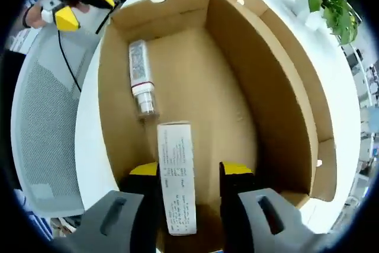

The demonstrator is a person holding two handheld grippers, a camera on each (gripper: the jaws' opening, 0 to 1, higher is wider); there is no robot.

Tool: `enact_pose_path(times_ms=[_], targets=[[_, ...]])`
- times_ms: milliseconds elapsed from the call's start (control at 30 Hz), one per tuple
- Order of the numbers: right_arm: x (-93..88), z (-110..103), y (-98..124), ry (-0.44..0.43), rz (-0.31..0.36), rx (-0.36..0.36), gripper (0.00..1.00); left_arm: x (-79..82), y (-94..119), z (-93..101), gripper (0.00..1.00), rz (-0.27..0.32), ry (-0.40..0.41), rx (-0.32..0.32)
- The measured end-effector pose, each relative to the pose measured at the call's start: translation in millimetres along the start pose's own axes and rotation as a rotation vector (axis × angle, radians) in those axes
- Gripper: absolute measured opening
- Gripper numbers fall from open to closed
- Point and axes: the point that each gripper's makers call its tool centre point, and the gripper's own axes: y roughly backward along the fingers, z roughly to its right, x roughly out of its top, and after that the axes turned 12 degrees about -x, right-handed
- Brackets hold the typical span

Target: Operate the shoe box by opening the lid, removing the specified soft item, and placing it in the target area until the item is outside and the box remains undamaged.

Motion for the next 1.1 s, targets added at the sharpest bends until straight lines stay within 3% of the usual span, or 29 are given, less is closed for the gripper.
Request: enact_pose_path(times_ms=[100, 400, 1100], targets=[[3.0, -5, 0, -0.004, 0.019, -0.007, 0.19, 0.5, 0, -1.4, 0.32, 0.005, 0.004, 0.002], [5.5, 0, 3, 0.006, 0.038, -0.039, 0.18, 0.4, 0, -2.0, 0.32, 0.006, 0.009, 0.003], [13.9, 22, 55, -0.115, 0.175, -0.108, 0.18, -0.8, -1, -1.1, 0.32, -0.002, 0.015, -0.004]])
